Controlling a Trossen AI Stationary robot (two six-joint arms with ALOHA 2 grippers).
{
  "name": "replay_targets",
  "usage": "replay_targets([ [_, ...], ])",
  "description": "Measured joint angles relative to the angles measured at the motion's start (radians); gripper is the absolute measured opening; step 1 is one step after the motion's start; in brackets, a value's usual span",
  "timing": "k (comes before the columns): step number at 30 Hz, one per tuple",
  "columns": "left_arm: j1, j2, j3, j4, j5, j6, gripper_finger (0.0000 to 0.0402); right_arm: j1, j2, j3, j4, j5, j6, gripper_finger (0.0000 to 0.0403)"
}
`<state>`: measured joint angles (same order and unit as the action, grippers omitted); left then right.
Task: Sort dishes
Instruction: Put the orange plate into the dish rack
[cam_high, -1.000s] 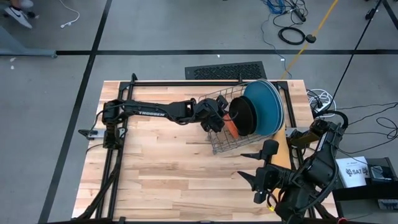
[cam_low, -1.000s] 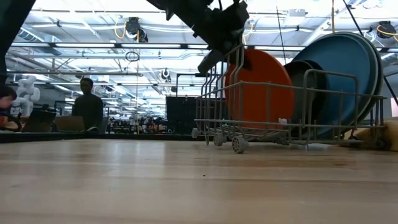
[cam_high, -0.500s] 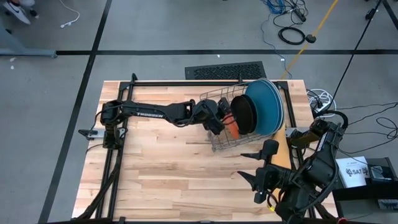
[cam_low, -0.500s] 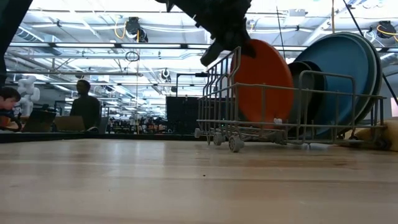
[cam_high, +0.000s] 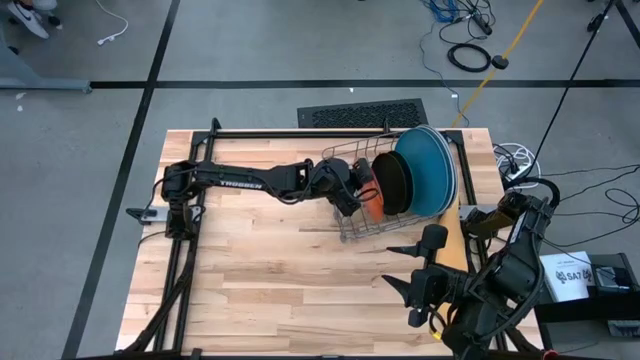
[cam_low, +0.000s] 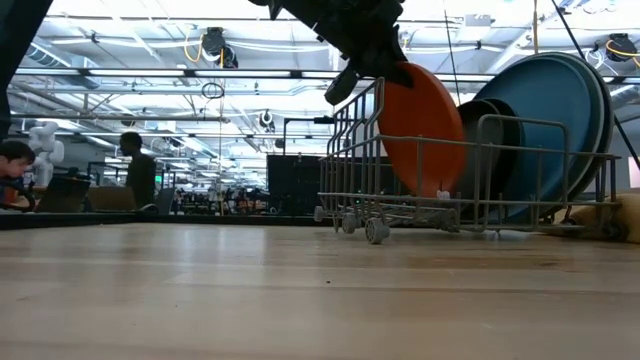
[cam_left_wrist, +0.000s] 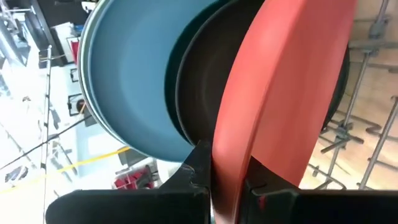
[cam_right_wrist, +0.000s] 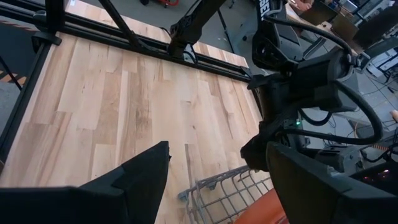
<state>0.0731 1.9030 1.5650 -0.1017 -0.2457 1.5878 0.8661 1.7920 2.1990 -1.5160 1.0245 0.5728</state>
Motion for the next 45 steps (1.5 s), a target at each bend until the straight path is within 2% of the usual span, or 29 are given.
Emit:
replay_targets([
  [6,0.007,-0.001,0.000,0.002,0.013,-0.004,0.0016,0.000,0.000,0.000,0.000,0.000,-0.003,0.0260],
  [11,0.033,-0.002,0.000,-0.070,0.099,-0.069,0.0016,0.000,0.000,0.000,0.000,0.000,-0.006,0.0260],
  [17,0.060,-0.002,0.000,-0.076,0.171,-0.087,0.0020,-0.001,0.000,0.000,0.000,0.009,-0.009,0.0260],
  [20,0.071,-0.002,0.000,-0.082,0.193,-0.090,0.0046,-0.001,0.000,0.000,0.002,0.021,-0.009,0.0260],
  [27,0.088,-0.002,0.000,-0.069,0.199,-0.143,0.0144,-0.001,0.000,0.000,0.003,0.022,-0.009,0.0260],
  [30,0.088,-0.002,0.000,-0.037,0.172,-0.138,0.0167,-0.001,0.000,0.000,0.004,0.022,-0.009,0.0260],
  [37,0.075,-0.002,0.000,0.034,-0.019,-0.135,0.0173,-0.001,0.000,0.000,0.004,0.023,-0.010,0.0260],
  [45,0.056,-0.003,0.000,-0.136,-0.097,-0.153,0.0173,-0.001,0.000,0.000,0.004,0.023,-0.016,0.0260],
])
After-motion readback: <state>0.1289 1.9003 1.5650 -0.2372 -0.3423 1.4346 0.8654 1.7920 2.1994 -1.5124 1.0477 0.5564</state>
